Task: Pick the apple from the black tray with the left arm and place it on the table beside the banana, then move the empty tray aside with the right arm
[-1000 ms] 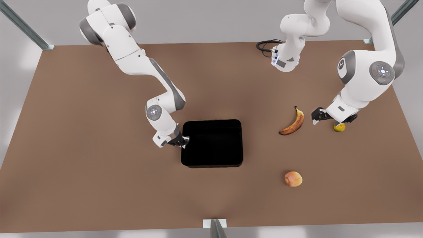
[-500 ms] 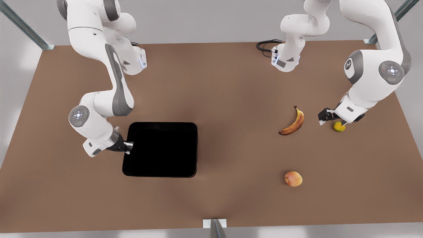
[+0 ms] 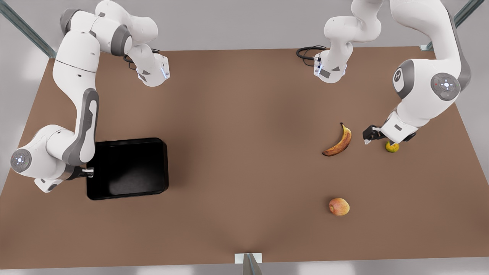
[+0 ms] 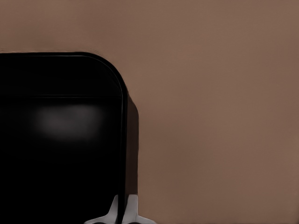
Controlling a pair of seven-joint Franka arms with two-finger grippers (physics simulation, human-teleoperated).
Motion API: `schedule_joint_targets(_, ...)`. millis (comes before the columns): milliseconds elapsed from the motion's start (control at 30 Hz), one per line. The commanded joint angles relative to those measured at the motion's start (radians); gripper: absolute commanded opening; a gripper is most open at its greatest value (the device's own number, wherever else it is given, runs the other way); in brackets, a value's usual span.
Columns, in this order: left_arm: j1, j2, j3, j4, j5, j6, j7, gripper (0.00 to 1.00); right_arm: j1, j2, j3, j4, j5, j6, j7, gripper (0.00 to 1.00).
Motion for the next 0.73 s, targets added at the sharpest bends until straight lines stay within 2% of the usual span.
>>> schedule_joint_targets(0, 0.006, 0.004, 0.000, 0.002, 0.002, 0.001, -0.023, 1.00, -0.012, 0.055, -0.002, 0.035, 0.024, 0.001, -0.523, 0.10)
schedule_joint_targets(100, 0.006, 0.004, 0.000, 0.003, 0.002, 0.001, -0.024, 1.00, -0.017, 0.076, -0.001, 0.038, 0.024, 0.028, -0.513, 0.12)
schedule_joint_targets(133, 0.006, 0.004, 0.000, 0.003, 0.004, 0.001, -0.024, 1.00, -0.017, 0.076, -0.001, 0.046, 0.024, 0.030, -0.512, 0.35)
schedule_joint_targets(167, 0.006, 0.004, 0.000, 0.005, 0.002, 0.001, -0.024, 1.00, -0.015, 0.075, -0.001, 0.057, 0.024, 0.028, -0.501, 0.78)
schedule_joint_targets(200, 0.006, 0.004, 0.000, 0.008, 0.002, 0.001, -0.026, 1.00, -0.015, 0.073, -0.001, 0.064, 0.024, 0.028, -0.475, 1.00)
schedule_joint_targets(300, -0.005, 0.014, -0.005, 0.048, -0.001, -0.007, -0.015, 1.00, -0.009, 0.003, 0.010, 0.140, 0.030, -0.041, -0.444, 1.00)
schedule_joint_targets(333, -0.008, 0.022, -0.006, 0.060, 0.002, -0.007, -0.017, 1.00, -0.009, -0.040, 0.030, 0.205, 0.027, -0.142, -0.368, 1.00)
schedule_joint_targets(367, -0.008, 0.022, -0.006, 0.060, 0.005, -0.007, -0.018, 1.00, -0.024, -0.048, 0.096, 0.311, 0.023, -0.252, -0.290, 1.00)
schedule_joint_targets(400, -0.007, 0.023, -0.006, 0.060, 0.004, -0.007, -0.017, 1.00, -0.104, -0.063, 0.214, 0.383, 0.007, -0.338, -0.193, 1.00)
schedule_joint_targets(433, -0.007, 0.027, -0.006, 0.060, 0.002, -0.007, -0.024, 1.00, -0.172, -0.106, 0.344, 0.385, -0.052, -0.360, -0.112, 1.00)
schedule_joint_targets(500, -0.007, 0.031, -0.006, 0.060, 0.002, -0.005, -0.024, 1.00, -0.244, -0.138, 0.565, 0.393, -0.325, -0.352, 0.109, 1.00)
schedule_joint_targets(533, -0.007, 0.033, -0.006, 0.060, 0.004, -0.005, -0.024, 1.00, -0.297, -0.146, 0.671, 0.393, -0.394, -0.348, 0.181, 1.00)
schedule_joint_targets(600, -0.007, 0.033, -0.006, 0.060, 0.004, -0.005, -0.024, 1.00, -0.301, -0.146, 0.671, 0.393, -0.391, -0.348, 0.200, 1.00)
schedule_joint_targets(700, -0.008, 0.034, -0.006, 0.060, 0.004, -0.005, -0.026, 1.00, -0.291, -0.145, 0.679, 0.391, -0.381, -0.360, 0.418, 1.00)
